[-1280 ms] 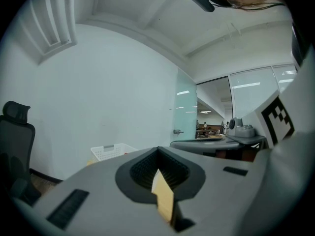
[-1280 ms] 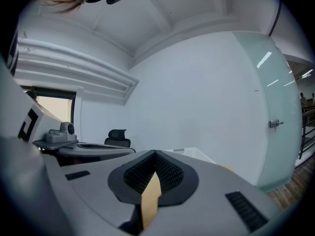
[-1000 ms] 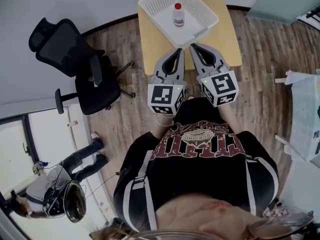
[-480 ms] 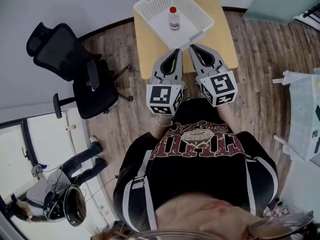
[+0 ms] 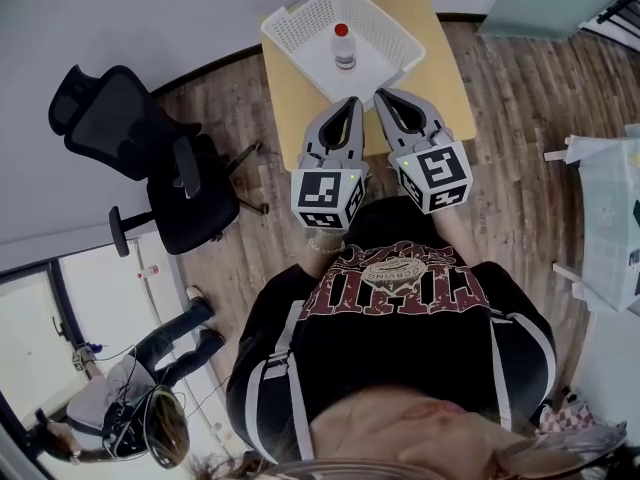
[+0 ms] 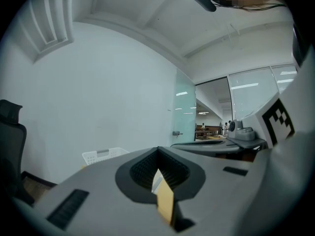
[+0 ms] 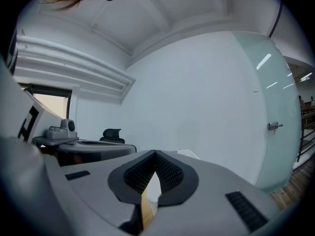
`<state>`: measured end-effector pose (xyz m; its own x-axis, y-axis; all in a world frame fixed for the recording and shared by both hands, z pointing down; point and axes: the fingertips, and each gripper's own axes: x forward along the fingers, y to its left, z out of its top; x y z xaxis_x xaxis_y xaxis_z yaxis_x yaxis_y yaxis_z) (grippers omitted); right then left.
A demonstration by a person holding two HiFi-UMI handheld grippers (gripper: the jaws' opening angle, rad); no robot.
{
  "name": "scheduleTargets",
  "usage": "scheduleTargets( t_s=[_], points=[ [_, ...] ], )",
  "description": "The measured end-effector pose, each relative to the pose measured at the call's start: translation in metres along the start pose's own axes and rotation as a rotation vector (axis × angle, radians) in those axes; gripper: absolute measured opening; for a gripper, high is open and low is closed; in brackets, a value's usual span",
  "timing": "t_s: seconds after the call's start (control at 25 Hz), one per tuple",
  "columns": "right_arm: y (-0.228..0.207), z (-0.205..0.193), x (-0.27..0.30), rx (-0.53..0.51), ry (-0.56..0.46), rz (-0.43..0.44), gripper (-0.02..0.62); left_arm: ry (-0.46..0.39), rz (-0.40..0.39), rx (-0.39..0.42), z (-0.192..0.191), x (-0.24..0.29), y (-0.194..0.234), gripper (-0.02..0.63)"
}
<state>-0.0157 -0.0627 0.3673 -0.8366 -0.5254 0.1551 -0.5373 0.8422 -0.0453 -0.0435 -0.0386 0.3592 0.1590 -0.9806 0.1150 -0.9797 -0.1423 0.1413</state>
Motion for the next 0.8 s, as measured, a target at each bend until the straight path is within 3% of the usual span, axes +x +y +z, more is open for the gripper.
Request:
scheduleTargets(
  t_s=[0.8],
  points=[
    [-0.014,0.000,0.065,0.012,0.026,-0.088,0.017,0.021,-0.086,-0.018,0.002,0.040,0.057,0.046]
  ],
)
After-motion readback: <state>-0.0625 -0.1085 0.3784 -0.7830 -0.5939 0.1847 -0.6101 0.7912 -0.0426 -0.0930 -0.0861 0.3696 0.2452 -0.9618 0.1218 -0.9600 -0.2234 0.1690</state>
